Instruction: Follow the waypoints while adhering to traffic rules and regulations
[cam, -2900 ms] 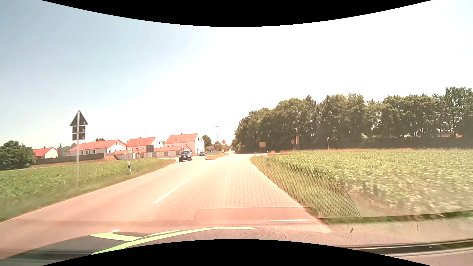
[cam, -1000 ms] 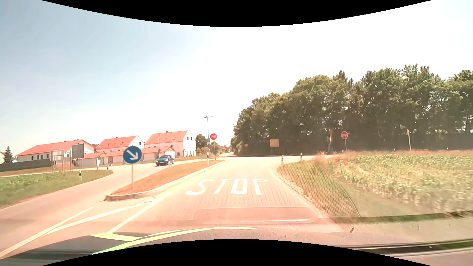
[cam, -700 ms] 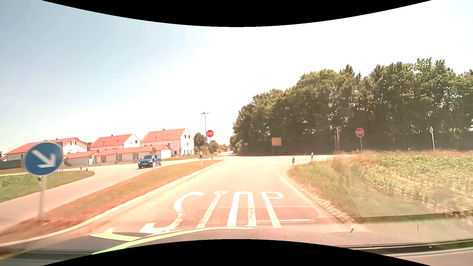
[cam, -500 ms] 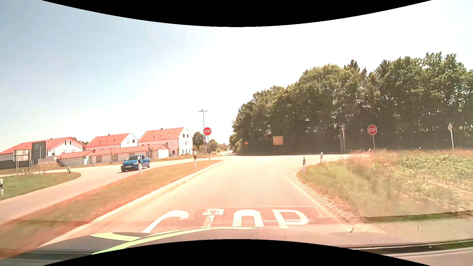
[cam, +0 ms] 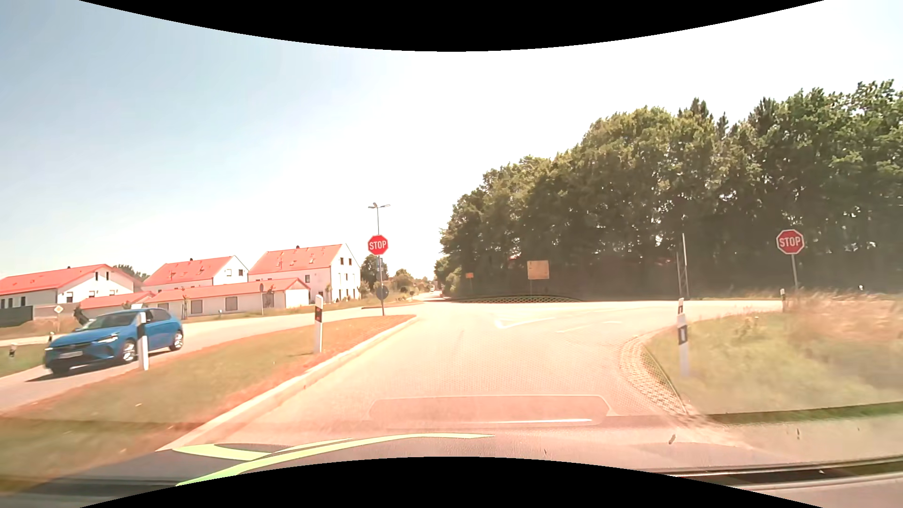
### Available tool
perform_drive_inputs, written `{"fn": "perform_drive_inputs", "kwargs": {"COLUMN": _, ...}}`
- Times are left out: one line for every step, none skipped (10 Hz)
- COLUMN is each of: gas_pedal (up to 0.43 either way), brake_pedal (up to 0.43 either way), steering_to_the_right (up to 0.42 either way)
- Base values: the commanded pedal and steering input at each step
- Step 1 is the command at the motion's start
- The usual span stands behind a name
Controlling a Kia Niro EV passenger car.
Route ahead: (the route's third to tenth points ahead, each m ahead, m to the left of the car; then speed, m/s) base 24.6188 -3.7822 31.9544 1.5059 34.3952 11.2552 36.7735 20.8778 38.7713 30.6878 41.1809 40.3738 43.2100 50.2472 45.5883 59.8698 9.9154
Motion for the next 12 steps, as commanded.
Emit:
{"fn": "perform_drive_inputs", "kwargs": {"gas_pedal": 0.0, "brake_pedal": 0.207, "steering_to_the_right": 0.009}}
{"fn": "perform_drive_inputs", "kwargs": {"gas_pedal": 0.0, "brake_pedal": 0.207, "steering_to_the_right": 0.009}}
{"fn": "perform_drive_inputs", "kwargs": {"gas_pedal": 0.0, "brake_pedal": 0.207, "steering_to_the_right": 0.009}}
{"fn": "perform_drive_inputs", "kwargs": {"gas_pedal": 0.0, "brake_pedal": 0.213, "steering_to_the_right": 0.009}}
{"fn": "perform_drive_inputs", "kwargs": {"gas_pedal": 0.0, "brake_pedal": 0.213, "steering_to_the_right": 0.009}}
{"fn": "perform_drive_inputs", "kwargs": {"gas_pedal": 0.0, "brake_pedal": 0.226, "steering_to_the_right": 0.01}}
{"fn": "perform_drive_inputs", "kwargs": {"gas_pedal": 0.0, "brake_pedal": 0.244, "steering_to_the_right": 0.01}}
{"fn": "perform_drive_inputs", "kwargs": {"gas_pedal": 0.0, "brake_pedal": 0.262, "steering_to_the_right": 0.009}}
{"fn": "perform_drive_inputs", "kwargs": {"gas_pedal": 0.0, "brake_pedal": 0.268, "steering_to_the_right": 0.01}}
{"fn": "perform_drive_inputs", "kwargs": {"gas_pedal": 0.0, "brake_pedal": 0.274, "steering_to_the_right": 0.01}}
{"fn": "perform_drive_inputs", "kwargs": {"gas_pedal": 0.0, "brake_pedal": 0.274, "steering_to_the_right": 0.009}}
{"fn": "perform_drive_inputs", "kwargs": {"gas_pedal": 0.0, "brake_pedal": 0.28, "steering_to_the_right": 0.007}}
